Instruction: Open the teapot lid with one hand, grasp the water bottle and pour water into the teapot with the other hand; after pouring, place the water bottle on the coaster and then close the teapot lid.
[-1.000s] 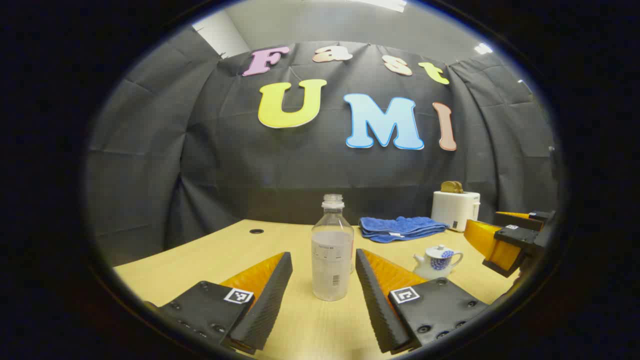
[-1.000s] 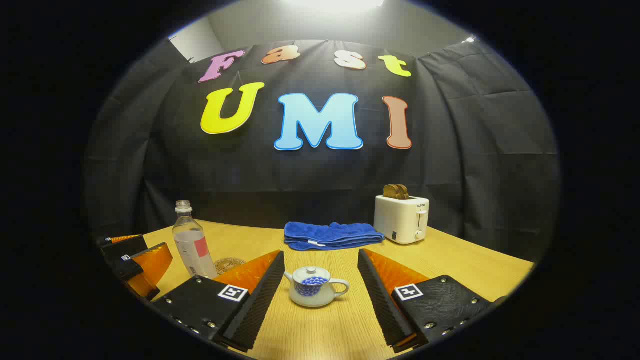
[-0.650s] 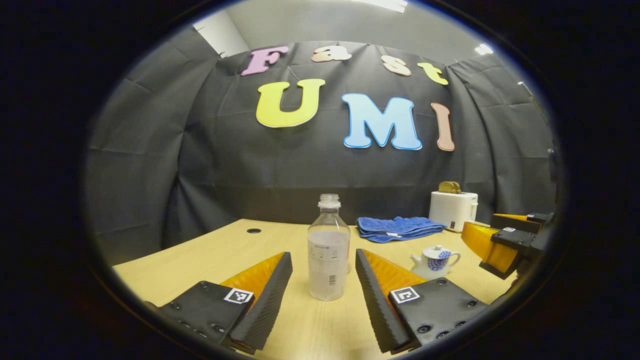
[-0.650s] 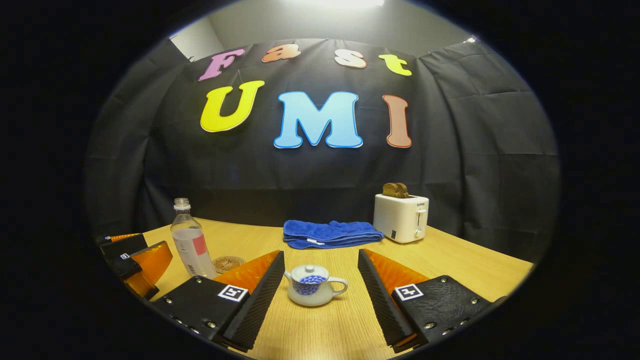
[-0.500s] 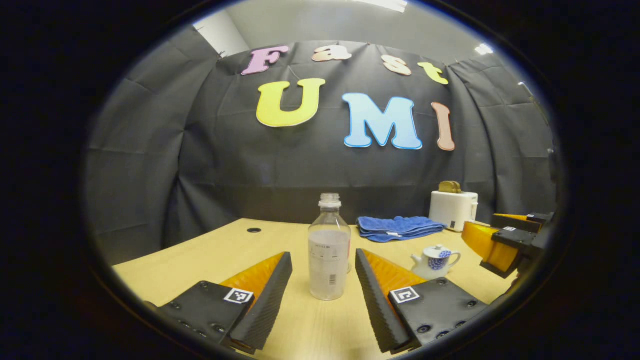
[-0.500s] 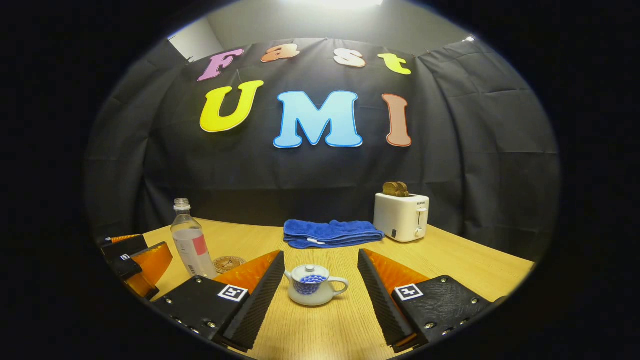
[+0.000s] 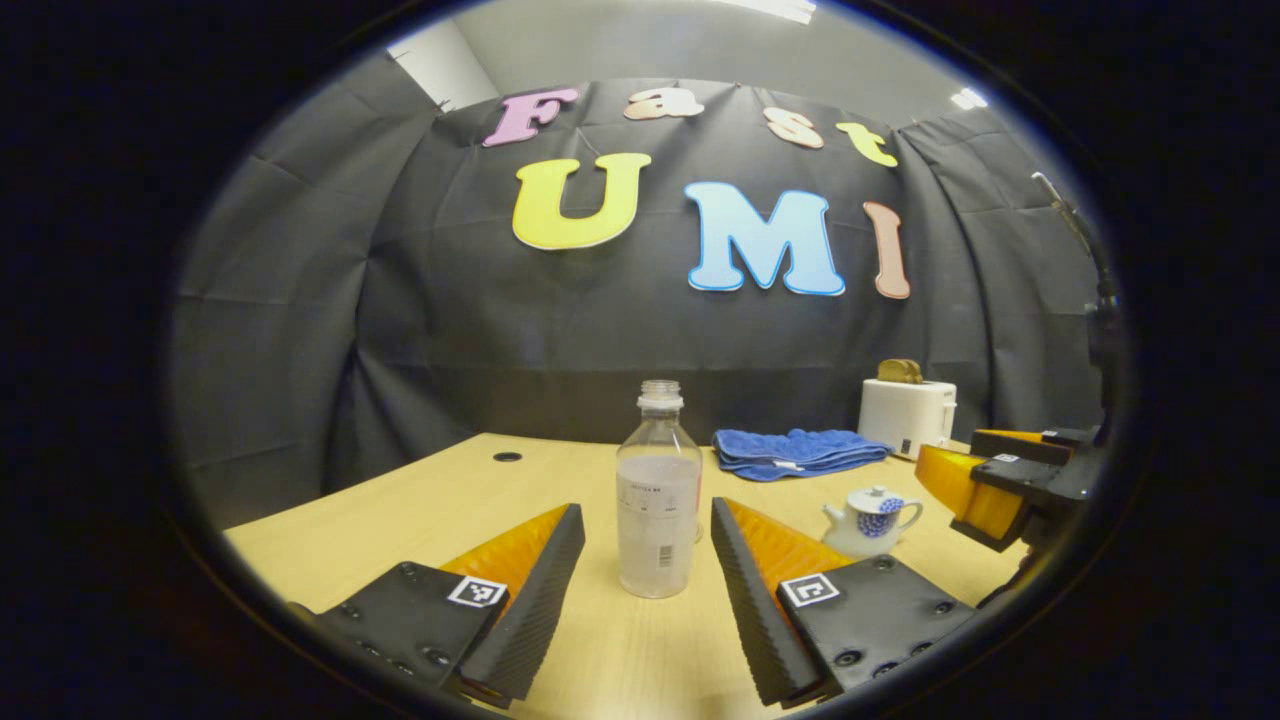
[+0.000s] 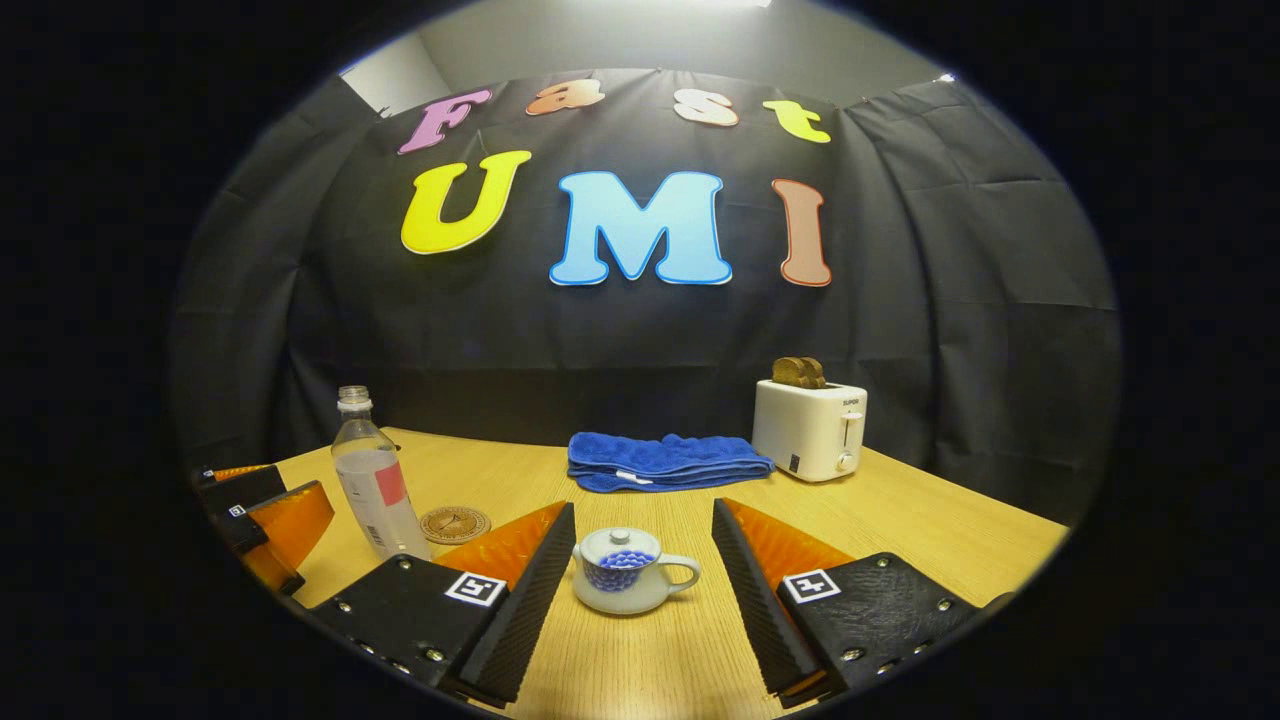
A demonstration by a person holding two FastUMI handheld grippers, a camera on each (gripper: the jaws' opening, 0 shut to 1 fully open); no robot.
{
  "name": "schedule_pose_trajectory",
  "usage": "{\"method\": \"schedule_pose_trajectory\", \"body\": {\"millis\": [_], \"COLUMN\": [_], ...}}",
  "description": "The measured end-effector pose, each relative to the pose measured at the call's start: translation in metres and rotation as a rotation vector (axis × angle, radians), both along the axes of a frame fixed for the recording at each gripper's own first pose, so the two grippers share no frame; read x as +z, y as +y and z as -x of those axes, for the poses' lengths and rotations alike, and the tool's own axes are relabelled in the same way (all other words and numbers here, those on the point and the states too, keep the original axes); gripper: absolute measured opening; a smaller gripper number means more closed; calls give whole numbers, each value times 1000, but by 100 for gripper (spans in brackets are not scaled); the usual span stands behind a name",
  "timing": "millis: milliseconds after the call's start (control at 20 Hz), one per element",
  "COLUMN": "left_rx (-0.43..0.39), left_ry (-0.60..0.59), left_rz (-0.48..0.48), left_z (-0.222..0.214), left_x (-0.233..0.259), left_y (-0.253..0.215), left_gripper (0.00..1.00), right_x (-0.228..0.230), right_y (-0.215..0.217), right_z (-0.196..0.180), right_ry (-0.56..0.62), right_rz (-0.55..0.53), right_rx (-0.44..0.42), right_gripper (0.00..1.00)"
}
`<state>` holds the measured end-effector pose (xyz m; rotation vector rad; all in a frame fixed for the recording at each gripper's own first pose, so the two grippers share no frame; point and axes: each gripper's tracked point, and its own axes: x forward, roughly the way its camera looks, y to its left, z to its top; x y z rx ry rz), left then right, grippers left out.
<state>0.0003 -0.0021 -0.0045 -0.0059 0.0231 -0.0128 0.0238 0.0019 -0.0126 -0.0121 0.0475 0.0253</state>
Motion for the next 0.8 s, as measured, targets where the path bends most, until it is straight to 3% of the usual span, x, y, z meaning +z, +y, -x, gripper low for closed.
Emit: {"method": "schedule_pose_trajectory", "body": {"millis": [50, 100, 150, 350, 400, 700, 800], "left_rx": [-2, -3, -3, 3, 3, 3, 0], "left_ry": [3, 3, 4, 5, 7, 16, 23], "left_rz": [2, 4, 5, 5, 4, 14, 21], "left_z": [0, 0, 1, 0, -1, -5, -6], "left_x": [-2, -1, -2, -3, -3, -9, -12], "left_y": [0, 0, 1, 5, 6, 10, 10], "left_gripper": [87, 87, 87, 87, 87, 87, 87], "right_x": [-1, -3, -6, -29, -35, -48, -49], "right_y": [-1, 1, 1, 7, 8, 11, 13], "right_z": [-5, -13, -20, -48, -48, -57, -61], "right_ry": [9, 17, 29, 107, 127, 152, 153], "right_rz": [5, 10, 19, 30, 19, 16, 18], "right_rx": [1, 9, 13, 44, 53, 69, 71], "right_gripper": [85, 76, 73, 73, 59, 57, 47]}}
